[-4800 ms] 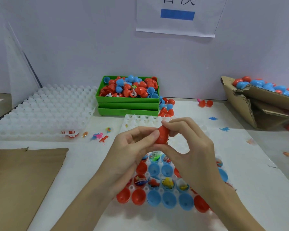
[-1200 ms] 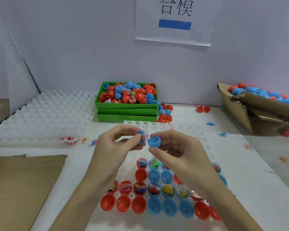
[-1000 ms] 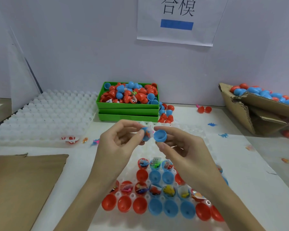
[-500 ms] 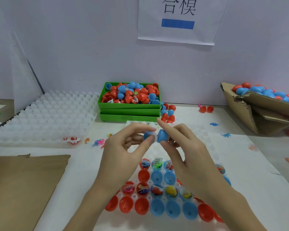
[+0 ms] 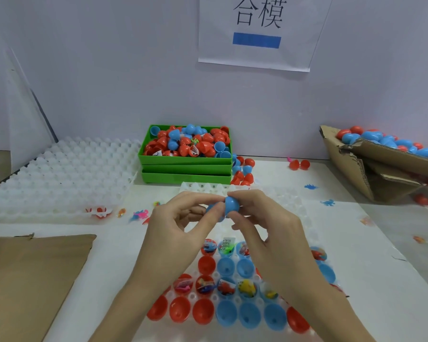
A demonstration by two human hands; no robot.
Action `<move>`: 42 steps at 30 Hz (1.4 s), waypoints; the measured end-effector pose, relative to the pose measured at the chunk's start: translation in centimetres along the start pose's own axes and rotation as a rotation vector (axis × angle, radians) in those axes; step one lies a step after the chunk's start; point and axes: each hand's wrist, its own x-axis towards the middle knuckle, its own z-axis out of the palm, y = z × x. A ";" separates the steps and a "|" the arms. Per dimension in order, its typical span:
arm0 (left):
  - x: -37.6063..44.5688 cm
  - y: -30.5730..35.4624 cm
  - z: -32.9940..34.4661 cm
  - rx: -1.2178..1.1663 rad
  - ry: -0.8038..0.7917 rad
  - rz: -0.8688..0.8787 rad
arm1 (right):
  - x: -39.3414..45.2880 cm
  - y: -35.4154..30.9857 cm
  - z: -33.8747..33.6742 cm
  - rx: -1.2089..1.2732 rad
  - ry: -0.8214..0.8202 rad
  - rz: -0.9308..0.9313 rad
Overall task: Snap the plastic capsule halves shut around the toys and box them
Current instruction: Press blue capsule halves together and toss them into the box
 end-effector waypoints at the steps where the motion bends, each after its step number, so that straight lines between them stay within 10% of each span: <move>1: 0.1 0.1 -0.1 -0.025 -0.031 -0.007 | 0.0 0.0 -0.1 0.040 0.013 0.018; 18: -1.0 0.6 -0.9 0.550 0.250 0.807 | 1.0 -0.6 -3.4 0.565 -0.249 0.060; 42: 0.0 0.6 -0.5 -0.141 0.072 0.133 | 0.6 -0.9 -2.2 0.492 -0.090 0.026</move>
